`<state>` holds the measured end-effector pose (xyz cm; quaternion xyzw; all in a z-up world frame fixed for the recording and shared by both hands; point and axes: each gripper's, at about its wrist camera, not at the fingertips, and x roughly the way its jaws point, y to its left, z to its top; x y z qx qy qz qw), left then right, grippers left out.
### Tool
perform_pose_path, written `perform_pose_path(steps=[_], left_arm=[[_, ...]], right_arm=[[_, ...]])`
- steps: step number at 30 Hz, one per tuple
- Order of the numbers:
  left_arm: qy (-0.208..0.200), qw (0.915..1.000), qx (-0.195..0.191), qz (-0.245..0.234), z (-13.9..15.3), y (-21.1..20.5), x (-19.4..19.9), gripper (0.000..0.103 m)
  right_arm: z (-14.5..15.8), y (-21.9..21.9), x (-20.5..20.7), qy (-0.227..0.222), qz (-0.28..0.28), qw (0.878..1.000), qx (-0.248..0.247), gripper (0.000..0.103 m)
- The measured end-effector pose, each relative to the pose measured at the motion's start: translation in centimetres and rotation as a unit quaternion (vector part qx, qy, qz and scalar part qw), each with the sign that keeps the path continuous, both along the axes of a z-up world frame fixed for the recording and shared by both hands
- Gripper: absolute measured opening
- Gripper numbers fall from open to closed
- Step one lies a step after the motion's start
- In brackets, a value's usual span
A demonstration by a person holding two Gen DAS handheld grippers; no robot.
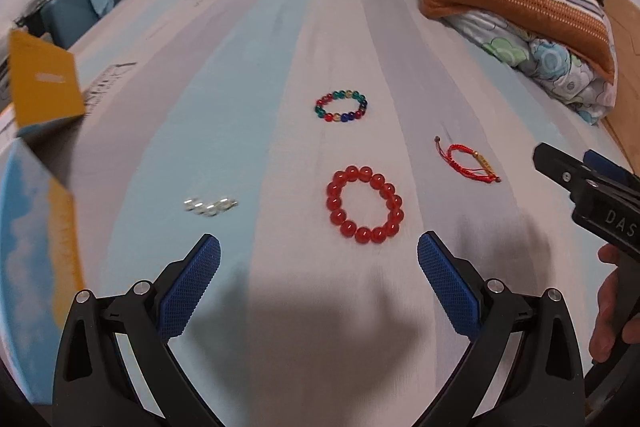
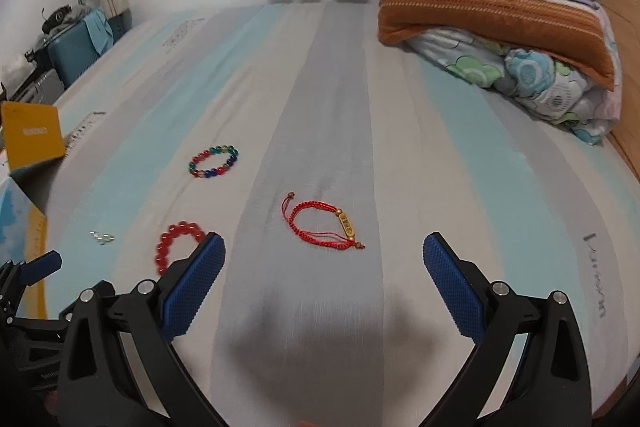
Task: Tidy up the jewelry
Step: 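Move both open tools back over the bracelets on the bed, then grasp the red bead bracelet with the left tool while the right tool grasps the red string bracelet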
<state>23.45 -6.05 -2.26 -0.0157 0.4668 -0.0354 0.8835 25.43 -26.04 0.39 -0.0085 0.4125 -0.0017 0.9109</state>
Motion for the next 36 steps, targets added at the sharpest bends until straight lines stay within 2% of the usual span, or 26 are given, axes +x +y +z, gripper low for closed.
perform_pose_path(steps=[10,14,18,21,24,30,34,36], left_arm=[[0.015,0.9995,0.011,-0.025,-4.5,-2.1,3.6,0.096],[0.026,0.9993,0.003,-0.029,-5.5,-2.0,4.3,0.091],[0.029,0.9991,0.003,-0.03,-6.0,-2.2,4.7,0.089],[0.032,0.9991,0.002,-0.027,-6.6,-2.2,4.8,0.089],[0.028,0.9992,0.001,-0.028,-6.9,-2.2,4.7,0.088],[0.026,0.9994,0.002,-0.024,-6.8,-2.0,4.7,0.072],[0.029,0.9988,-0.003,-0.039,-6.5,-2.3,4.7,0.051],[0.032,0.9985,0.001,-0.045,-6.5,-2.6,4.6,0.046]], right_arm=[[-4.8,-0.5,5.3,0.038,0.011,0.999,-0.007,0.094],[-6.4,-0.4,6.4,0.051,0.019,0.998,-0.01,0.091],[-7.6,-0.2,7.0,0.062,0.021,0.998,-0.007,0.088],[-8.0,-0.1,7.0,0.067,0.021,0.998,-0.007,0.081],[-8.5,-0.1,7.0,0.074,0.017,0.997,0.012,0.077],[-10.0,0.2,7.2,0.093,0.024,0.995,0.011,0.061],[-10.0,0.5,7.0,0.092,0.036,0.995,0.017,0.047],[-10.1,0.6,6.9,0.092,0.039,0.995,0.017,0.038]])
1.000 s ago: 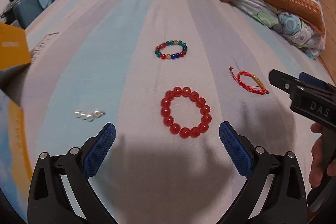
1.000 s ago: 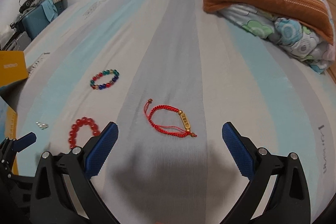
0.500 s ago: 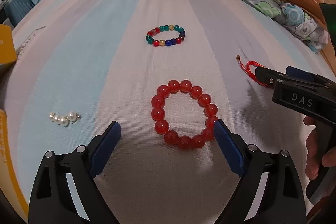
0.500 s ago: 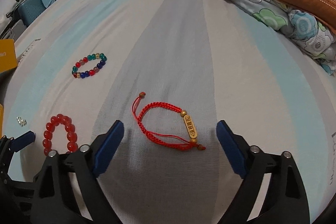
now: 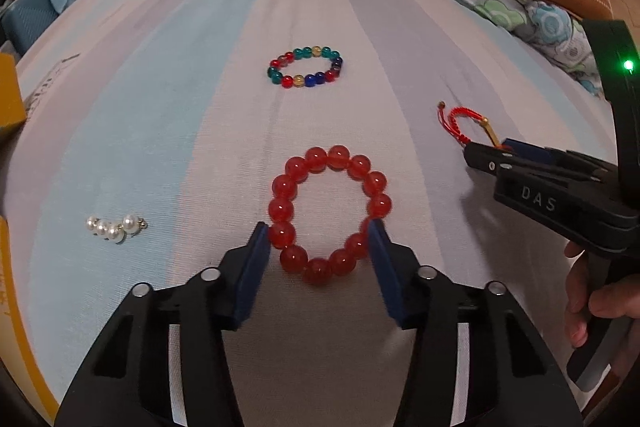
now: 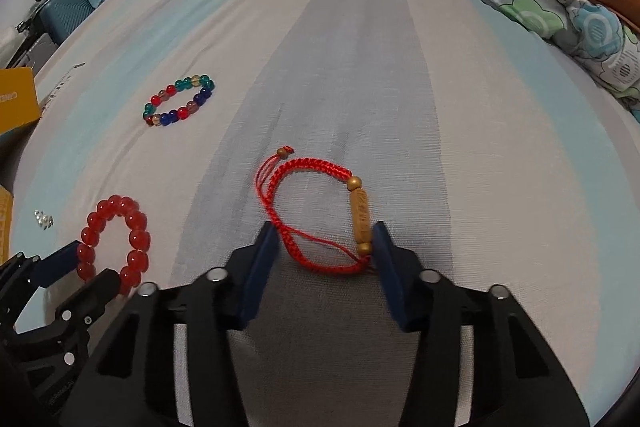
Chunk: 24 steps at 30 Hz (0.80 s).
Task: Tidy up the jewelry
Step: 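Grasp the red bead bracelet with the left tool while the right tool grasps the red string bracelet, then carry both held red bracelets over the white box with both tools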
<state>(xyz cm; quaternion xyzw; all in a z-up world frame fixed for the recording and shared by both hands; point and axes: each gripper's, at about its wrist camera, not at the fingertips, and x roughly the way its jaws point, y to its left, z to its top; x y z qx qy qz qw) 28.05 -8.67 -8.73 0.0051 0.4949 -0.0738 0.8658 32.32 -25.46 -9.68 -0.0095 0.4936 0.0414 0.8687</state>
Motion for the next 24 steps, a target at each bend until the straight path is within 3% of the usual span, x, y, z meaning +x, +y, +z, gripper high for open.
perform_pose_path(steps=[3,6,7,24], left_arm=[[0.004,1.0,-0.004,-0.003,0.0,0.0,-0.1,0.036],[0.013,0.9997,-0.021,-0.007,0.1,0.2,0.0,0.014],[0.017,0.9994,-0.028,-0.009,0.2,0.3,0.0,0.013],[-0.001,0.9987,-0.05,-0.007,3.3,1.0,-0.4,0.012]], right_arm=[[0.1,0.1,-0.2,-0.001,0.008,1.0,-0.002,0.024],[0.2,-0.1,-0.5,0.0,0.006,1.0,0.005,0.014],[0.3,-0.3,-0.4,0.0,0.006,1.0,0.006,0.011],[3.1,-1.8,-0.8,-0.034,-0.023,0.999,0.032,0.008]])
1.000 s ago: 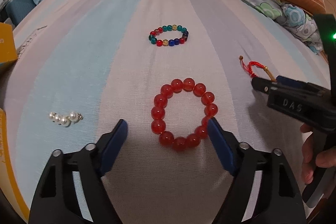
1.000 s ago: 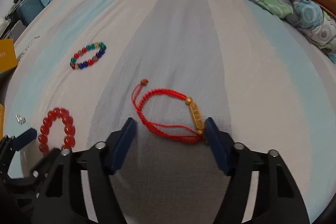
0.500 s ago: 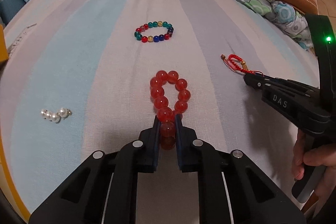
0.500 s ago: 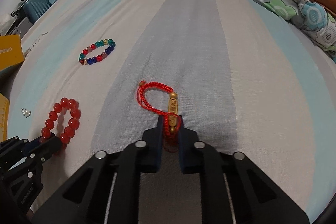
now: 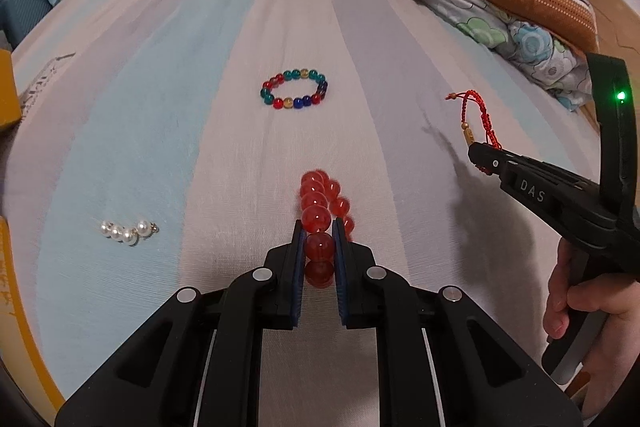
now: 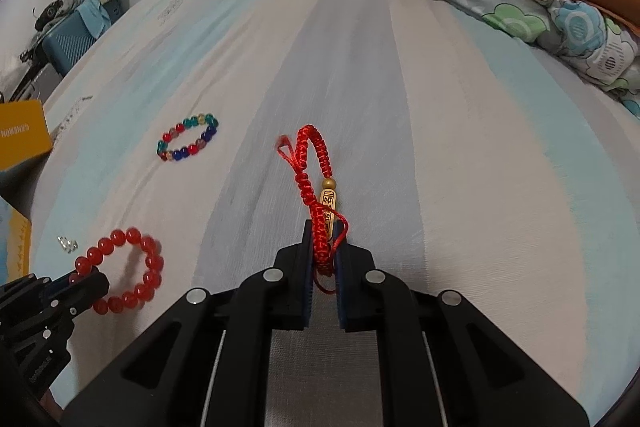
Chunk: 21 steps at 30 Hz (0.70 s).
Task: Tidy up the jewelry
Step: 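Carry both held red bracelets over the white box with both tools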
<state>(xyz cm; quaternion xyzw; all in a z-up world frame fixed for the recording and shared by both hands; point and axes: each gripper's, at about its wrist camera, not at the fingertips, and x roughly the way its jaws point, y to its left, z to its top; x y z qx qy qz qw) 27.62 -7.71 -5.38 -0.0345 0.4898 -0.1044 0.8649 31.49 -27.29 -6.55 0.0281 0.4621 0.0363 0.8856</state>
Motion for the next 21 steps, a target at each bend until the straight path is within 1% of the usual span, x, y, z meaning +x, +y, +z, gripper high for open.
perform_pose_path(steps=[11,15,21], left_arm=[[-0.012,0.9999,-0.001,-0.004,1.8,-0.1,-0.6,0.012],[-0.015,0.9998,0.01,0.001,2.3,0.0,-0.7,0.012],[-0.009,0.9993,0.03,0.018,2.6,0.7,-0.7,0.012]], right_arm=[[1.9,-0.3,-0.5,-0.016,-0.01,1.0,0.013,0.008],[2.7,0.0,-0.7,-0.022,-0.01,1.0,0.016,0.008],[3.6,0.7,-1.1,-0.026,-0.013,1.0,0.004,0.008]])
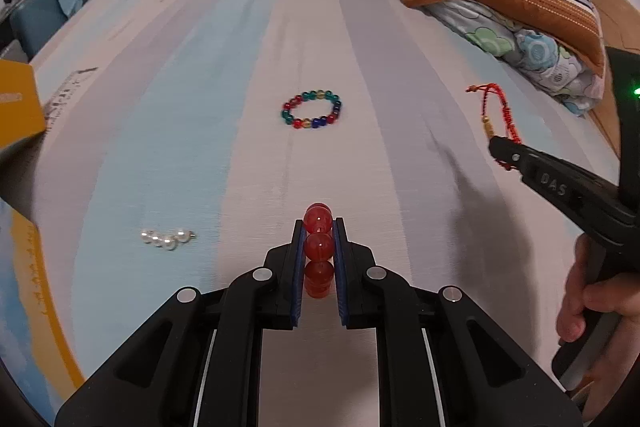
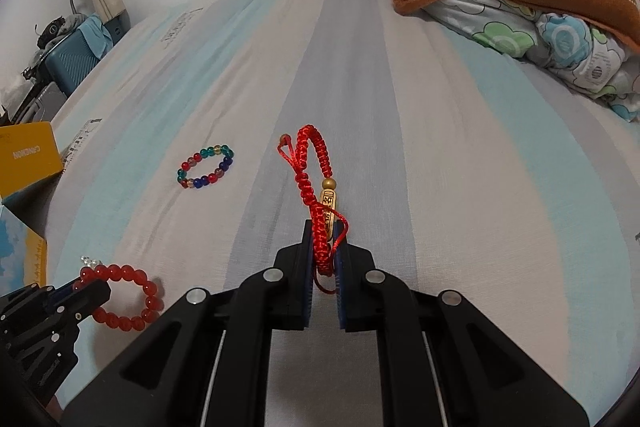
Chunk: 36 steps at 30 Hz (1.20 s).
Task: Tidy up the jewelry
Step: 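Carry both held red bracelets over the white box with both tools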
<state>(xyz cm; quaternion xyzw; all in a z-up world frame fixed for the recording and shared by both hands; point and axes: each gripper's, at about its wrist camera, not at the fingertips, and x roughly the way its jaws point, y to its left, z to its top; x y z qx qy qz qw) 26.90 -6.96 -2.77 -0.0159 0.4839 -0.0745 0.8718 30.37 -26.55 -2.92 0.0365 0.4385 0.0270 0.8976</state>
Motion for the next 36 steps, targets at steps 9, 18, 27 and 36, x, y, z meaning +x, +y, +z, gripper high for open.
perform_pose_path(steps=[9,18,27,36], left_arm=[[-0.007,0.9996,-0.004,0.028,2.4,2.2,-0.8,0.012],[-0.004,0.9986,-0.01,0.052,4.2,4.6,-2.5,0.012],[-0.011,0.9962,0.012,0.085,6.1,7.1,-4.8,0.012],[-0.014,0.9907,0.022,0.134,8.1,11.6,-6.8,0.012]], right_arm=[[2.2,2.8,-0.6,-0.007,0.015,1.0,-0.019,0.008],[5.0,5.8,-2.1,-0.015,0.041,0.999,-0.029,0.008],[6.9,8.8,-3.3,-0.016,0.067,0.997,-0.026,0.008],[8.6,13.6,-4.8,-0.019,0.109,0.994,-0.024,0.008]])
